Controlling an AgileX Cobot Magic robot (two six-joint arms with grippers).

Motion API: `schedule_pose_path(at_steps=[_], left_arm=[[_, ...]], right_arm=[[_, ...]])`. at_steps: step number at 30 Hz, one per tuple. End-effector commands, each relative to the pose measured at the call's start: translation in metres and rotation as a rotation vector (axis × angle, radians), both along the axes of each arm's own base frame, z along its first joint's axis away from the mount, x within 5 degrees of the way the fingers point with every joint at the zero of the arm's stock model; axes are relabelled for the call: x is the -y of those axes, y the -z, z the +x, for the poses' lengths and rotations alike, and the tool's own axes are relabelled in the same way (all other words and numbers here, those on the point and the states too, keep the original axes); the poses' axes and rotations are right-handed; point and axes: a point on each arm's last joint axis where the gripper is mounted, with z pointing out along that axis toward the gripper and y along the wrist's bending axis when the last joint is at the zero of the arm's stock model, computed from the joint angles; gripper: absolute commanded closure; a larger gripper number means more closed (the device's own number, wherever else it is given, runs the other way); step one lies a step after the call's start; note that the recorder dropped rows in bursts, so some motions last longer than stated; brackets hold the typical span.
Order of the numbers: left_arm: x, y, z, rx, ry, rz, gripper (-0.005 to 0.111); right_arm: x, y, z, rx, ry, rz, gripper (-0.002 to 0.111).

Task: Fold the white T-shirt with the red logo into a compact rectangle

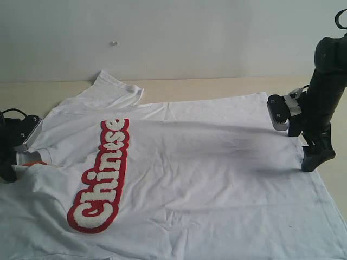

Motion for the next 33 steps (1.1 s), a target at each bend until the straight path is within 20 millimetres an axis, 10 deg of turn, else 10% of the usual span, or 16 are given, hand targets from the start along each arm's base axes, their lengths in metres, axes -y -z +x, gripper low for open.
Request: schedule_pose_path(at_steps=[1,11,21,33], left_arm=[[-0.0012,0.0077,-0.0043,-0.052,0.022,0.014,0.106],[-0.0012,0.0077,-0.0043,-0.052,0.022,0.014,0.106],[-0.0012,0.0077,-0.0043,-0.052,0.022,0.014,0.106],[-0.0012,0.0077,-0.0043,-0.052,0.022,0.014,0.106]], right_arm=[[-0.0008,0.0133,0.0003,-0.01,0.013,0.017,0.003],[-0.0001,0.0134,0.004,0.031,0.019,0.009,0.015],[0.0,0.0134,0.0042,0.031,0.15,0.007,0.108],[0.0002,0.0133,0.0057,0.047,0.196,0.005,0.108]])
